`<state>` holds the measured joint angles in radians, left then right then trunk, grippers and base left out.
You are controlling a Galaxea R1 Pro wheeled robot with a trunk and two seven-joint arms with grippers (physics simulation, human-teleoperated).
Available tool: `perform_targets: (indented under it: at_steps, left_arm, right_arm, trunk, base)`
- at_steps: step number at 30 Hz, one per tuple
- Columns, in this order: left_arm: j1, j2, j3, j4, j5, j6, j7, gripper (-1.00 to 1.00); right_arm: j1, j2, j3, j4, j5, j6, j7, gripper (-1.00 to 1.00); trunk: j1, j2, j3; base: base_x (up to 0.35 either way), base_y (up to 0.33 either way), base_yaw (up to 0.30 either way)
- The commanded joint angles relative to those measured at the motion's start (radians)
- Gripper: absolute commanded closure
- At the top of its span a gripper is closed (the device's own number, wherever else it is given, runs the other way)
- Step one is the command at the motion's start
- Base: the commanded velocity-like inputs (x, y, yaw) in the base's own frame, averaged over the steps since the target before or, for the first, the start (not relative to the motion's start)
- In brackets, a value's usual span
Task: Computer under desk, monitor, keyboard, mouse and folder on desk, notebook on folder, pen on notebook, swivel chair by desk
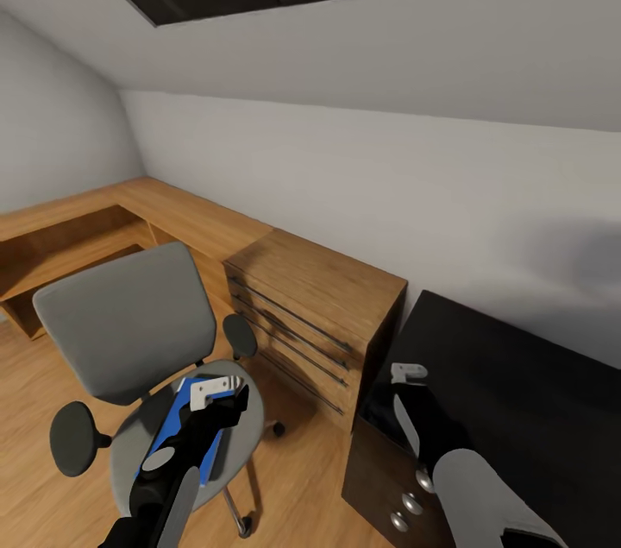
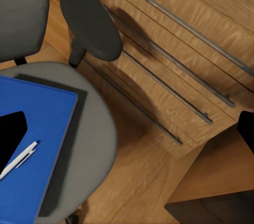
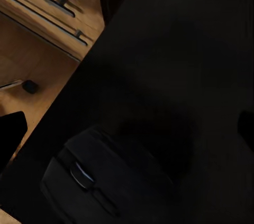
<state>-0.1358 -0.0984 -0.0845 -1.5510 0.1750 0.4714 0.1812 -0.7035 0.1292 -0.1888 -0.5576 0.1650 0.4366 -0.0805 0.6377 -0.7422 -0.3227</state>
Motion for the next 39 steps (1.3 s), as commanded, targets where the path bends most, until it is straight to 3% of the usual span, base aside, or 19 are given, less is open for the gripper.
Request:
perform_targets:
  at_steps: [1, 17, 39]
  left_arm:
    - [-0.001, 0.000, -0.001, -0.001, 0.011, 0.004, 0.009, -1.00]
    - [-0.001, 0.000, -0.001, -0.001, 0.011, 0.004, 0.010, -1.00]
    - [-0.001, -0.002, 0.000, -0.001, 0.011, 0.007, 0.012, -1.00]
  right_arm:
    - [0.001, 0.001, -0.006, -0.009, 0.010, 0.005, 0.003, -1.00]
    - [0.044, 0.003, -0.006, -0.099, 0.006, 0.003, 0.006, -1.00]
    - [0.050, 0.003, -0.006, -0.107, 0.007, 0.001, 0.007, -1.00]
  trunk:
    - [-0.004, 0.006, 0.002]
    - [-0.065, 0.118, 0.052]
    - [-0.149, 0.272, 0.121]
  base:
    - [0.000, 0.000, 0.000]
    - [0.000, 0.000, 0.000]
    - [-0.035, 0.000, 0.000]
